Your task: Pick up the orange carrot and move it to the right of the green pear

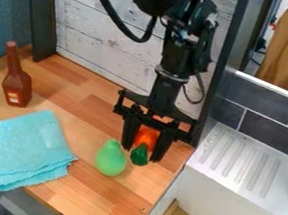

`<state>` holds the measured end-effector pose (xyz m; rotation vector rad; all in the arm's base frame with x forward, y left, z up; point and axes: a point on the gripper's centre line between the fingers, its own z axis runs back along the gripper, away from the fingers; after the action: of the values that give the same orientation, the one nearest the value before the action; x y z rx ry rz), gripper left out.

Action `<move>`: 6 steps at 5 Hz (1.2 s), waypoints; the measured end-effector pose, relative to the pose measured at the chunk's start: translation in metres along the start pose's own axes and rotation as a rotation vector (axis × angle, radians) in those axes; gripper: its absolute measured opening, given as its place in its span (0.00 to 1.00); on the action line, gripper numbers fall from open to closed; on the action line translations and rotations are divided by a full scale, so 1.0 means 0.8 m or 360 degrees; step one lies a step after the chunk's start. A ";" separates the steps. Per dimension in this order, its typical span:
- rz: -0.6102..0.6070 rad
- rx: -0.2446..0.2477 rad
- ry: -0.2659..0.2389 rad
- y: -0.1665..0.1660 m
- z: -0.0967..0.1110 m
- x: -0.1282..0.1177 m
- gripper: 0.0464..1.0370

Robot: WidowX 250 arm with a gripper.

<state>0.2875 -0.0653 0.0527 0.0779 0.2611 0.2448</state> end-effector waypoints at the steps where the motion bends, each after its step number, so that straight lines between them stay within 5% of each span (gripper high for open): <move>1: 0.0010 0.0005 0.0022 -0.005 -0.008 0.006 0.56; 4: 0.0022 0.0034 0.0095 -0.018 -0.031 0.011 0.56; 6: 0.0094 0.0039 0.0227 -0.012 -0.056 0.011 0.64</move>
<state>0.2864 -0.0702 0.0066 0.0924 0.4040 0.3062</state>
